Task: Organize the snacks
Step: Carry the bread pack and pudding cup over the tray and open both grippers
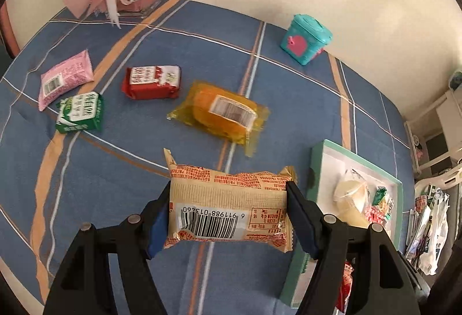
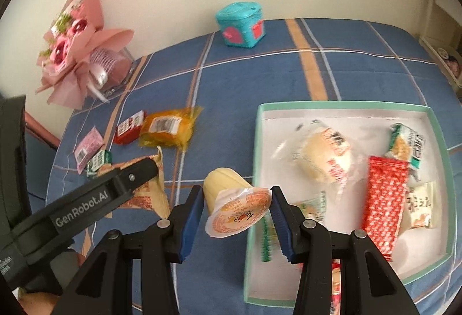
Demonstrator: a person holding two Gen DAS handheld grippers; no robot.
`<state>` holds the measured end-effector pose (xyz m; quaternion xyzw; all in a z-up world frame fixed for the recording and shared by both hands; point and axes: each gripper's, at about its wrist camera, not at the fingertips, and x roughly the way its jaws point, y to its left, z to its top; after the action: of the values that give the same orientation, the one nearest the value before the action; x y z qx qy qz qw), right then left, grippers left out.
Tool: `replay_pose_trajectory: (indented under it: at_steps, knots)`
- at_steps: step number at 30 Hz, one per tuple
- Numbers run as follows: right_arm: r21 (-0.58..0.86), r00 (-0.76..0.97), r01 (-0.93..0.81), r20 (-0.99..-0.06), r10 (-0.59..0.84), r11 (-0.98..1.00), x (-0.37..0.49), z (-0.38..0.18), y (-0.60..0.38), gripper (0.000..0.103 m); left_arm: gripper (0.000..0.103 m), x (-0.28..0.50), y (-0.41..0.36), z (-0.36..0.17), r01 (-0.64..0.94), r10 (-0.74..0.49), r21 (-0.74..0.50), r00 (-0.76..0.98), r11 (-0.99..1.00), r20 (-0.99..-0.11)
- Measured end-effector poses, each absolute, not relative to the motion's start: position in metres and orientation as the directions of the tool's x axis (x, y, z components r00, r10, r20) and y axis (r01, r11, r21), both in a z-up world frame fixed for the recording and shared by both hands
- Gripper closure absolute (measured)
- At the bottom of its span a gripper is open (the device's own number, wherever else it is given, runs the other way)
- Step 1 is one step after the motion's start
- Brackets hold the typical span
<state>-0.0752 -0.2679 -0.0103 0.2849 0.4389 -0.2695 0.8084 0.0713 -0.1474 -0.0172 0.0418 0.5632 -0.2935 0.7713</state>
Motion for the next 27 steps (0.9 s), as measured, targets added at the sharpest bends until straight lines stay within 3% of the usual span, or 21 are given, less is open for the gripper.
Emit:
replay_pose_trajectory:
  at_steps: [12,27]
  knots:
    - [0.223,0.419,0.809,-0.867,-0.268,0.544,-0.137,-0.003,-0.336,0.053,0.029,0.027,-0.203,-0.024,0.598,-0.403,-0.242,0.148,0.764,-0.903]
    - [0.225,0.357,0.874,-0.898,-0.256,0.43,-0.183,-0.024,-0.379,0.053,0.029,-0.017,-0.256,-0.04,0.698,-0.394,-0.218,0.1,0.683,-0.914]
